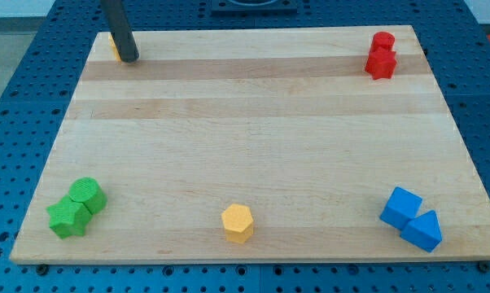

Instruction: Place the arm bottom center

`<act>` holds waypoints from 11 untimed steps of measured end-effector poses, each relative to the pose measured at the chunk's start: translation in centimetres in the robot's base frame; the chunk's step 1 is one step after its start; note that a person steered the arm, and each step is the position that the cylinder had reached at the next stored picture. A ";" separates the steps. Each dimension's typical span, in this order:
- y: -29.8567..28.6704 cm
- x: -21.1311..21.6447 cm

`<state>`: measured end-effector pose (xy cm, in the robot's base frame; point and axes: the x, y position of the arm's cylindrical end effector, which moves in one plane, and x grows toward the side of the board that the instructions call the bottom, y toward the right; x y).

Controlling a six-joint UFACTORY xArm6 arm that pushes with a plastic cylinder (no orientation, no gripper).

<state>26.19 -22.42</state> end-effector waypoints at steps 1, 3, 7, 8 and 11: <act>0.0 0.0; 6.5 5.5; 6.9 24.3; 6.9 32.3; 10.8 35.6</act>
